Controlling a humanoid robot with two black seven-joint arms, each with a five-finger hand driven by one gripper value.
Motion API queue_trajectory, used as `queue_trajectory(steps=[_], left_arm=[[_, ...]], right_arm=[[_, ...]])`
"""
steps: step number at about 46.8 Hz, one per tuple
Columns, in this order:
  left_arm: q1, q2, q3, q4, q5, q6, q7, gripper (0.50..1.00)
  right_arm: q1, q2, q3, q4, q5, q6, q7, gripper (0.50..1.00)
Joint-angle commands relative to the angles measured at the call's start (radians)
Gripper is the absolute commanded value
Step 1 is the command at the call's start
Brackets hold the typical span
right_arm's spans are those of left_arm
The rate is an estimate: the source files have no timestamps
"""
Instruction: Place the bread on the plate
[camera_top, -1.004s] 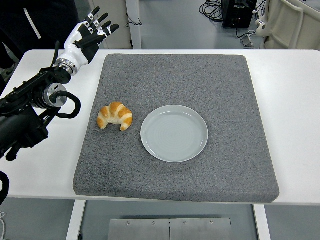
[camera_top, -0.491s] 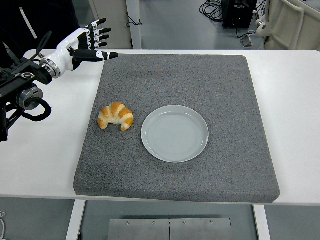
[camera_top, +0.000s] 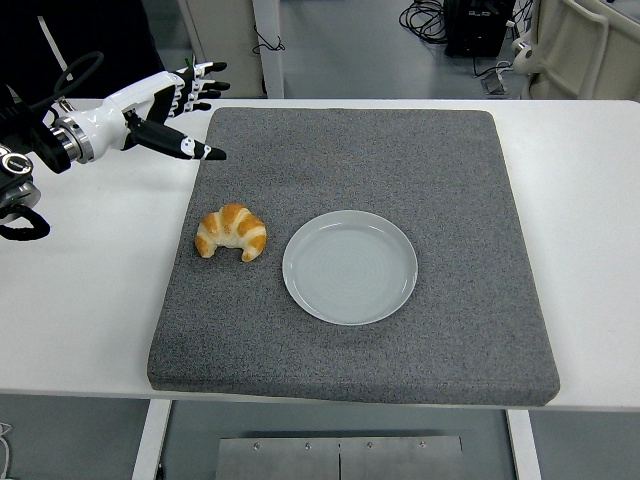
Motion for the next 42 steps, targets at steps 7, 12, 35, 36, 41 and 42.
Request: queue_trajectory(steps=[7, 12, 35, 36, 41, 42], left_arm=[[0.013, -0.002, 0.001, -0.01, 0.156, 0.0, -0.007, 0.968], [0.017, 0.001, 0.004, -0.038, 0.219, 0.0, -0.007, 0.966], [0.049, 0.012, 0.074, -0.071, 0.496, 0.127, -0.007, 0.965], [0.049, 0.01, 0.088, -0.071, 0.497, 0.139, -0.007, 0.965], [0.047, 0.01, 0.129, -0.071, 0.497, 0.181, -0.007, 0.965], [0.047, 0.008, 0.133, -0.071, 0.496, 0.182, -0.007, 0.965]], right_arm=[[0.0, 0.0, 0.0, 0.0, 0.0, 0.0, 0.0, 1.0], [0.0, 0.0, 0.0, 0.0, 0.0, 0.0, 0.0, 1.0], [0.0, 0.0, 0.0, 0.0, 0.0, 0.0, 0.0, 1.0], [0.0, 0.0, 0.0, 0.0, 0.0, 0.0, 0.0, 1.0], [0.0, 0.0, 0.0, 0.0, 0.0, 0.0, 0.0, 1.0], [0.0, 0.0, 0.0, 0.0, 0.0, 0.0, 0.0, 1.0]])
